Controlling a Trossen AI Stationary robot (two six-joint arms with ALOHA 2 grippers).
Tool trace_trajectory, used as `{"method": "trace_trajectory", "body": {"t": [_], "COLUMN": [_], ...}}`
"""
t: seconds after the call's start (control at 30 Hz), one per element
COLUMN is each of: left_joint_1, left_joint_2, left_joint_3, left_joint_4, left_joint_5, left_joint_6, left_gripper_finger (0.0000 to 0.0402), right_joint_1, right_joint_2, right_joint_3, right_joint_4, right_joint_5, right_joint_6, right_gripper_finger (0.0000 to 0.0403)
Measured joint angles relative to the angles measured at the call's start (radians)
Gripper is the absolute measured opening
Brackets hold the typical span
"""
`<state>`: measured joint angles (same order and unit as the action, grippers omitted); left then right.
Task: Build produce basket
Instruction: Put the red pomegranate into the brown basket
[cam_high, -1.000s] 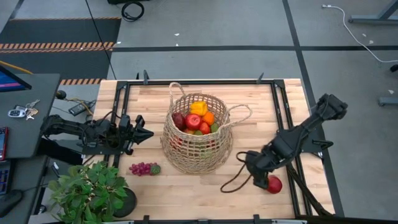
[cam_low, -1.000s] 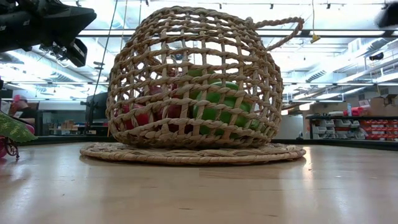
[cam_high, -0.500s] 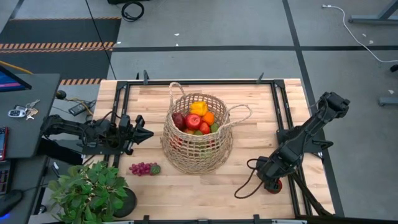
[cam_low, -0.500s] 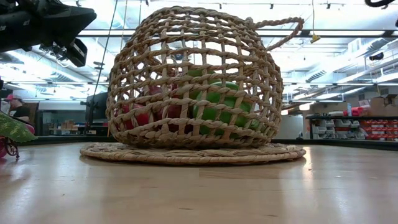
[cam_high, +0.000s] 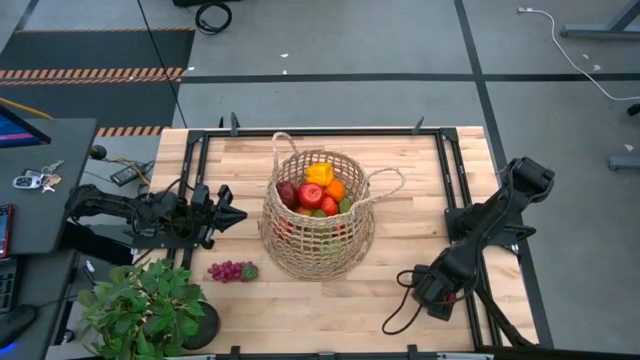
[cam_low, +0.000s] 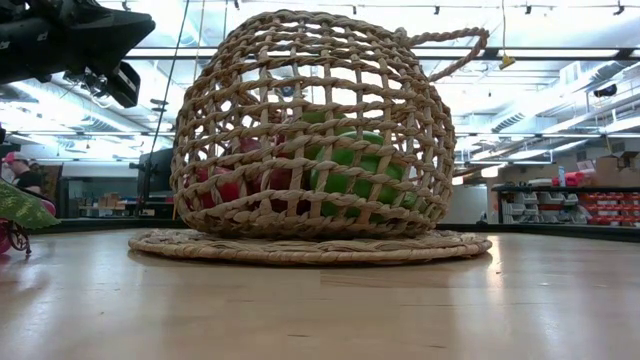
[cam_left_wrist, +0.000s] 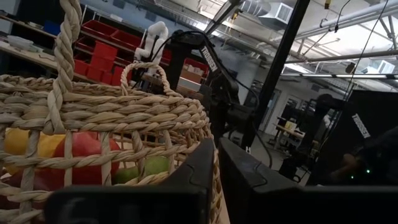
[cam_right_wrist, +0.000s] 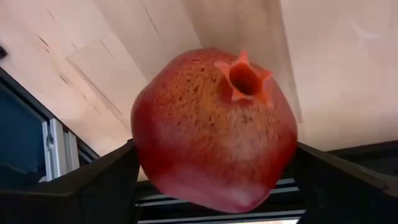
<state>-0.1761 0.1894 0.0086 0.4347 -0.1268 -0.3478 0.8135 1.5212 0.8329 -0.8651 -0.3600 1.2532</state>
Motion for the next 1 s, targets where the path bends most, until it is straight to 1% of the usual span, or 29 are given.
{"method": "trace_trajectory", "body": {"t": [0.13,0.33,0.53,0.73,0.87,1.0], "left_joint_1": [0.0,0.0,0.0,0.0,0.0,0.0], "left_joint_2": [0.0,0.0,0.0,0.0,0.0,0.0], "left_joint_3": [0.0,0.0,0.0,0.0,0.0,0.0], "left_joint_4": [0.0,0.0,0.0,0.0,0.0,0.0], "left_joint_5": [0.0,0.0,0.0,0.0,0.0,0.0], "left_joint_6": [0.0,0.0,0.0,0.0,0.0,0.0], "left_gripper_finger": [0.0036,0.0029,0.0032,0.0034,0.0029,0.003], "right_joint_1": [-0.01,-0.023,-0.024,-0.026,-0.038,-0.074], "right_joint_2": [0.025,0.017,-0.014,-0.035,-0.056,-0.088], "right_joint_3": [-0.011,-0.014,-0.016,-0.017,-0.009,0.032], "right_joint_4": [0.035,0.059,0.063,0.084,0.161,0.276], "right_joint_5": [-0.016,-0.007,0.007,0.023,-0.002,0.021], "right_joint_6": [-0.043,-0.083,-0.054,-0.014,-0.012,-0.015], "right_gripper_finger": [0.0401,0.0395,0.0378,0.0377,0.0377,0.0377]}}
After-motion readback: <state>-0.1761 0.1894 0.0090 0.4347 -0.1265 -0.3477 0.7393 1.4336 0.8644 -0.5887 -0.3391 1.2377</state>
